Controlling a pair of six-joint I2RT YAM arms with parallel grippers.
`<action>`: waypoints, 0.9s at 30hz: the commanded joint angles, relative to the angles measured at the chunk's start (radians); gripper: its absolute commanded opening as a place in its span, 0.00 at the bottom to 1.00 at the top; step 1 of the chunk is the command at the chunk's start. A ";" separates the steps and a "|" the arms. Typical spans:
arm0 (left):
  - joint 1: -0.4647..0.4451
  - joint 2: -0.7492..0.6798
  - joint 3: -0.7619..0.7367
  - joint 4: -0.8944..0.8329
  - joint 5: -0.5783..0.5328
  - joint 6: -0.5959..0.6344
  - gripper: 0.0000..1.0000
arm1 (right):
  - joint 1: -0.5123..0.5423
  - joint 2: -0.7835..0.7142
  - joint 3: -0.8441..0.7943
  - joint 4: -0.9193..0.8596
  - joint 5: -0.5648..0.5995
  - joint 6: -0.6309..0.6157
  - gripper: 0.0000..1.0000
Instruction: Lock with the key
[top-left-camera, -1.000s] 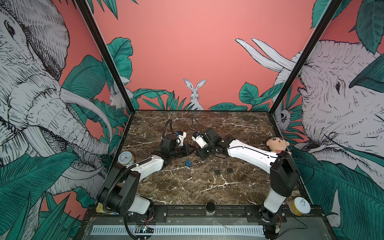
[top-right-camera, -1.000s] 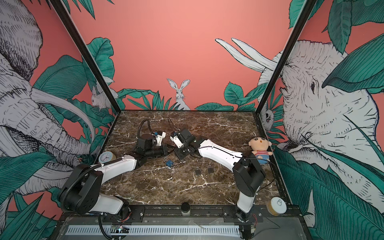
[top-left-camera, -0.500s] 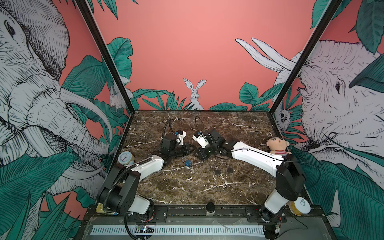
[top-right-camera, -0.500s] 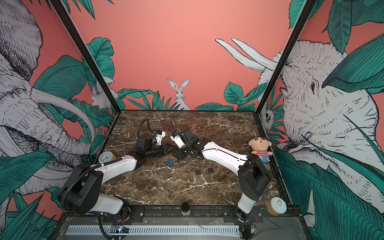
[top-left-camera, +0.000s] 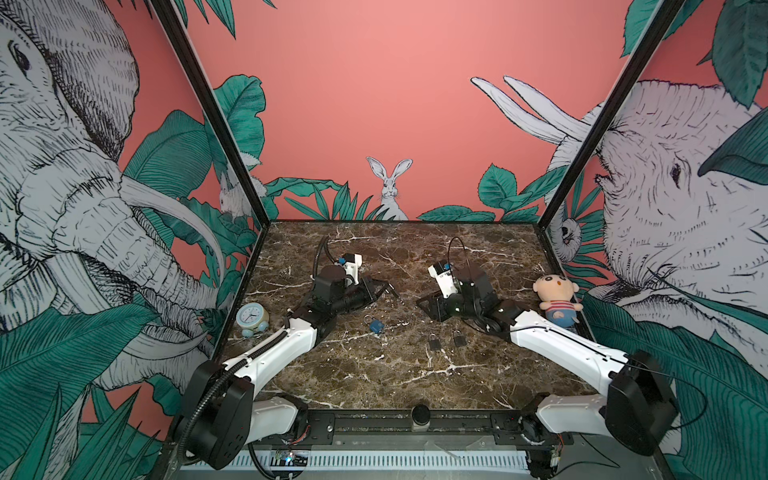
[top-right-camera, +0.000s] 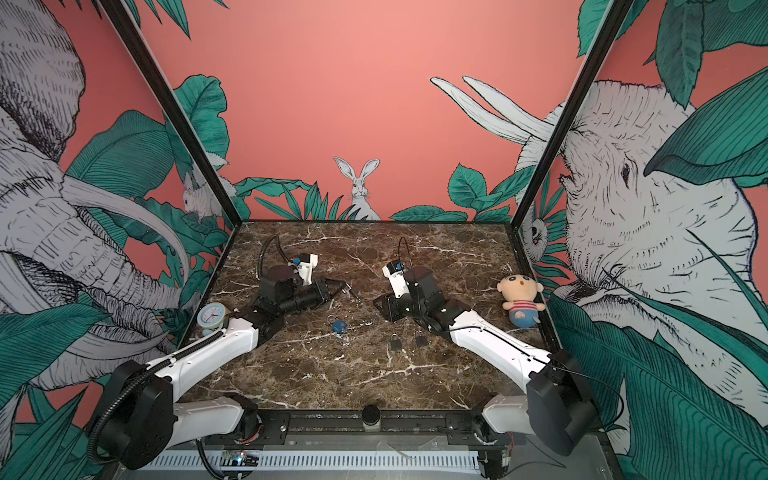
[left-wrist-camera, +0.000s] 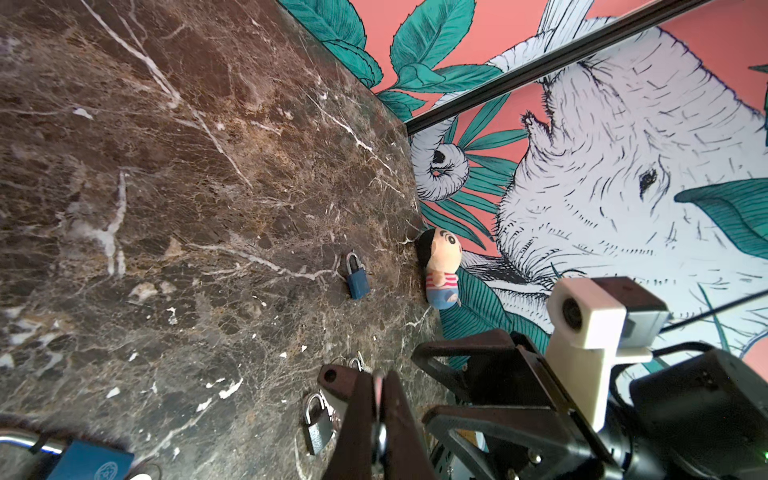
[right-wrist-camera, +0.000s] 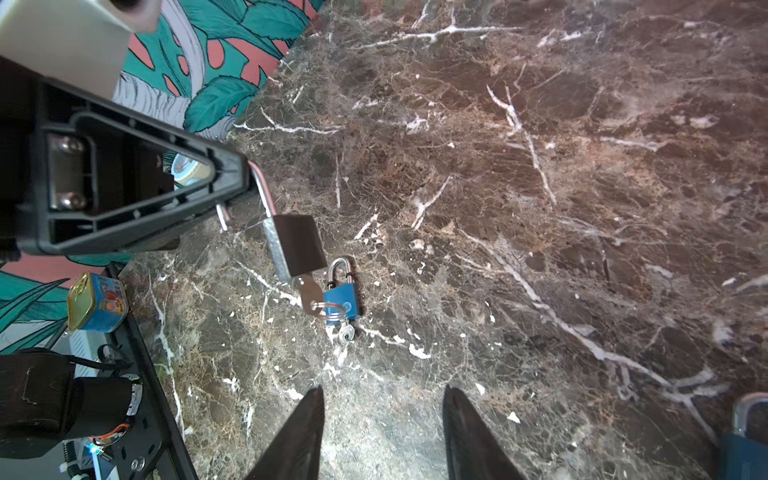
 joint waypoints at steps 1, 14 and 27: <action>-0.020 -0.027 0.047 -0.013 -0.040 -0.069 0.00 | 0.010 -0.028 -0.017 0.112 0.028 -0.002 0.45; -0.089 -0.015 0.118 -0.080 -0.106 -0.082 0.00 | 0.087 0.034 0.102 0.057 0.095 -0.132 0.45; -0.095 0.009 0.157 -0.081 -0.092 -0.080 0.00 | 0.102 0.103 0.170 0.027 0.115 -0.153 0.37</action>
